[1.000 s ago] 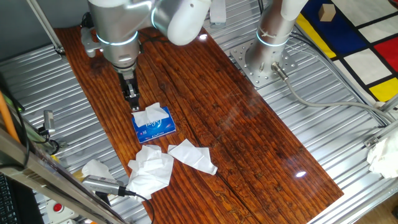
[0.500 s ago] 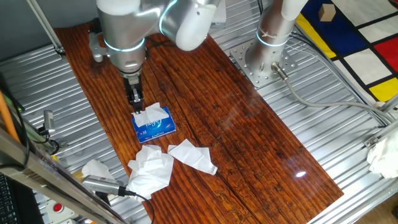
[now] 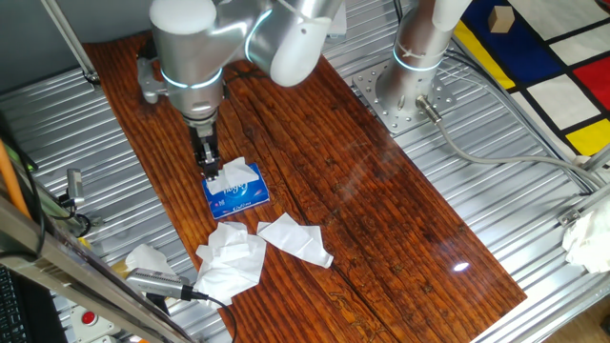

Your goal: Pull out a napkin

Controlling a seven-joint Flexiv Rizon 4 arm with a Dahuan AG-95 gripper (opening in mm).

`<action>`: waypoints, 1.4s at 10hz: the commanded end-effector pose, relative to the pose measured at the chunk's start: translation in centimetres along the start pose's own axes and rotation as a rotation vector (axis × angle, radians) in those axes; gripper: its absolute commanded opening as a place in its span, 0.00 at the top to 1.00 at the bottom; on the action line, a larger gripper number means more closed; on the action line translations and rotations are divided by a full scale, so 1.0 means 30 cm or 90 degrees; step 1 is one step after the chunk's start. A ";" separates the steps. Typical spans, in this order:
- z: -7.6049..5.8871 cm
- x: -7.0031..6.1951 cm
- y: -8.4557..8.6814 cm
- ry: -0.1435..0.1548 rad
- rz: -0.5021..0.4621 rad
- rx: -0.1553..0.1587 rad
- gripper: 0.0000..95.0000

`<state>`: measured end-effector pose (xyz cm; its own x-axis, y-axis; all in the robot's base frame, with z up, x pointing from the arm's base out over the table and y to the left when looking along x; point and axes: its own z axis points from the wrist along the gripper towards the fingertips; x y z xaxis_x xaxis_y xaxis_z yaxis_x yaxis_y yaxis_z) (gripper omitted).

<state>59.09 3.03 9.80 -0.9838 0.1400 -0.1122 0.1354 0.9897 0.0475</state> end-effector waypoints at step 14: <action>-0.007 0.046 0.074 0.121 -0.039 0.045 0.60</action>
<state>58.09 5.48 9.92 -0.9913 0.0659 0.1140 0.0679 0.9976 0.0135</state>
